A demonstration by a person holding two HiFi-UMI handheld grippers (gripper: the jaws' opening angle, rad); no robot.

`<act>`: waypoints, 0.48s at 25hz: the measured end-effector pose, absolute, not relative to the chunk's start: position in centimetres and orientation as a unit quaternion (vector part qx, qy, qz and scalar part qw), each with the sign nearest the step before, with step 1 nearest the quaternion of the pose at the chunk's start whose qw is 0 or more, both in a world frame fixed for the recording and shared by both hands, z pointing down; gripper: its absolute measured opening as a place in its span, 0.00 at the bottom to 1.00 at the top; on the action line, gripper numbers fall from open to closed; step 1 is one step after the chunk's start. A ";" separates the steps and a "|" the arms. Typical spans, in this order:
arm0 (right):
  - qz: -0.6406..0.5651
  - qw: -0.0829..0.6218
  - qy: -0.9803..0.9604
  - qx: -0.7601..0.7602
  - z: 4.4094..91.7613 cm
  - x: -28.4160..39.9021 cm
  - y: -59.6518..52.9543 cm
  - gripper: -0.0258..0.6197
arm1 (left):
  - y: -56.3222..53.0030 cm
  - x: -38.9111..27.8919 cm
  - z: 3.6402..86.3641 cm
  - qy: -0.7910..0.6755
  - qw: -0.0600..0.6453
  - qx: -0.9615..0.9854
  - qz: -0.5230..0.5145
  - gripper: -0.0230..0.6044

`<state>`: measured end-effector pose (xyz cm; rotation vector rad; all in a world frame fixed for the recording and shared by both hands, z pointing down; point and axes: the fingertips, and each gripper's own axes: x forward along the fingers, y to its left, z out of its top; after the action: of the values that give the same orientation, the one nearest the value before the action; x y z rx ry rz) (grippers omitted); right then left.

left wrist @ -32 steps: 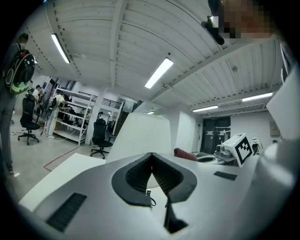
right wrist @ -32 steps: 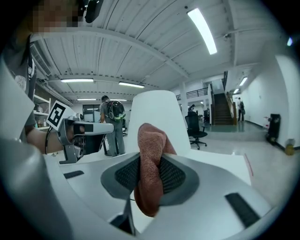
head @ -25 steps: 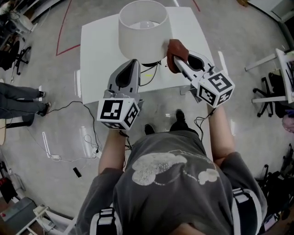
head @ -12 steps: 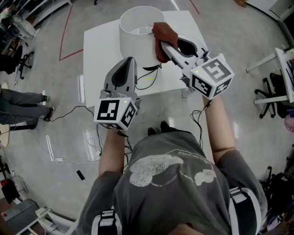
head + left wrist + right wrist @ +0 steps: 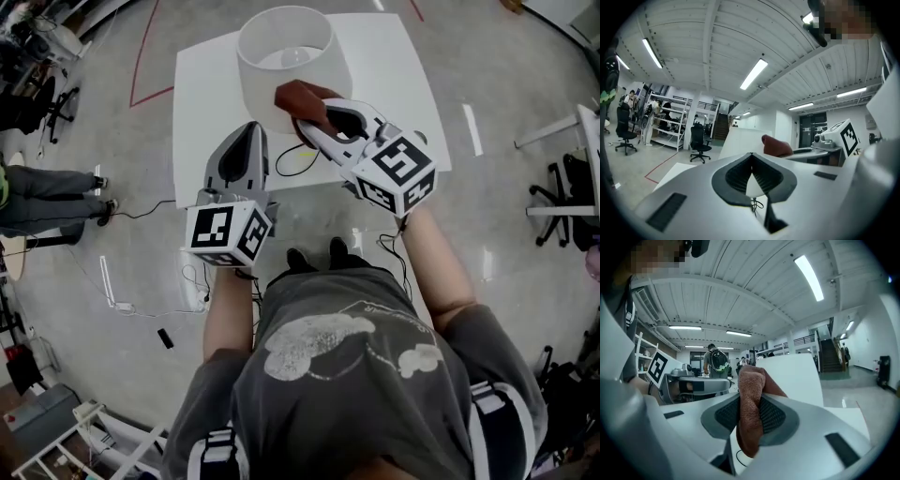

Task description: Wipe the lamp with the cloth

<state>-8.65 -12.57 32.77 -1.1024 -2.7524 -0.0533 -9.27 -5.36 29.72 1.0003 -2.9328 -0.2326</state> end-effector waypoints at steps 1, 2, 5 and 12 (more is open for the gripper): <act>-0.016 0.096 -0.925 -0.368 33.8 -8.5 -12.4 0.18 | -5.2 -9.1 30.2 -0.943 0.024 0.322 -0.076 0.05; -0.015 0.105 -0.925 -0.365 34.9 -8.4 -12.2 0.18 | -5.1 -9.0 30.7 -0.943 0.029 0.324 -0.076 0.05; -0.007 0.130 -0.925 -0.357 37.9 -8.5 -11.6 0.18 | -4.5 -8.9 31.9 -0.939 0.038 0.332 -0.075 0.05; 0.037 0.150 -0.940 -0.305 40.8 -8.4 -9.9 0.18 | -1.2 -10.2 33.5 -0.922 0.052 0.374 -0.083 0.05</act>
<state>-8.41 -9.87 40.81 -0.8751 -2.6998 0.1057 -10.20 -1.21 33.54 1.1368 -2.8045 -0.2515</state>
